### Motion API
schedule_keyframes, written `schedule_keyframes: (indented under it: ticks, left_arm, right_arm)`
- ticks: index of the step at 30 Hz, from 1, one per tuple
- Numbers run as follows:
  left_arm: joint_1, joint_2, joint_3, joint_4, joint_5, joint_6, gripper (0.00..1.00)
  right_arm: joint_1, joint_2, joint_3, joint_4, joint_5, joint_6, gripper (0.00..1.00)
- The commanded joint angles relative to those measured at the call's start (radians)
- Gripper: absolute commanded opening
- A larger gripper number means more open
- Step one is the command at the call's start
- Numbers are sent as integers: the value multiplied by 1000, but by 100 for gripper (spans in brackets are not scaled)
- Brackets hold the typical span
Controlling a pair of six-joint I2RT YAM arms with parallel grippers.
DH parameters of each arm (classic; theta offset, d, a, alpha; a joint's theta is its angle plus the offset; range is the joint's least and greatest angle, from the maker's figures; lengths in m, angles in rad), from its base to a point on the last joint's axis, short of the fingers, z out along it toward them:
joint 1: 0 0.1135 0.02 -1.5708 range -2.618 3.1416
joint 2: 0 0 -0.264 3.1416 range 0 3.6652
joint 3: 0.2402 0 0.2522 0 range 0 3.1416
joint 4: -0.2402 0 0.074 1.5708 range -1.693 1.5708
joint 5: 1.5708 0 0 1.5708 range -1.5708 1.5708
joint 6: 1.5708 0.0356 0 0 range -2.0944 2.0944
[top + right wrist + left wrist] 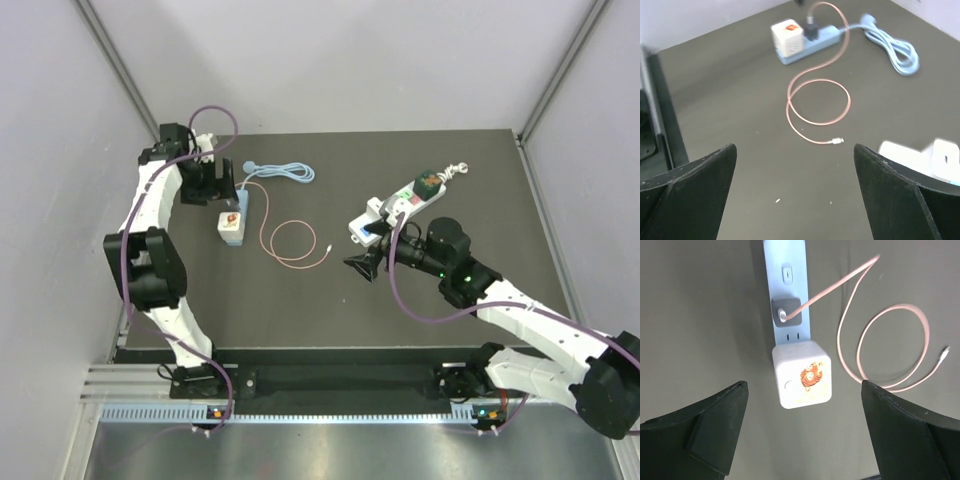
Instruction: Insert the plug
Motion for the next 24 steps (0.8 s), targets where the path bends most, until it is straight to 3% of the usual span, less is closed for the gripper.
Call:
schedule_keyframes:
  ticks: [1,5,9,15,19,24]
  left_arm:
    - [-10,-129,35,98,-12,-72,98]
    - [-48,-296,-137,303,116,-194,98]
    - [-218,-479,-367,494,161,-223,98]
    - [-409,-638,-499,667,431,-335,99]
    - [-441,-753,-580,768,376,-387,99]
    - [-442,-801,-591,768,355,-387,99]
  right_arm:
    - [1,-20,99,-108,165,100,100]
    - [-1,-36,237,-381,392,261,100]
    - [-1,-51,378,-642,619,364,100]
    - [-1,-128,432,-792,771,497,100]
    - [-1,-178,446,-814,764,493,100]
    - [-1,-238,396,-779,773,418,100]
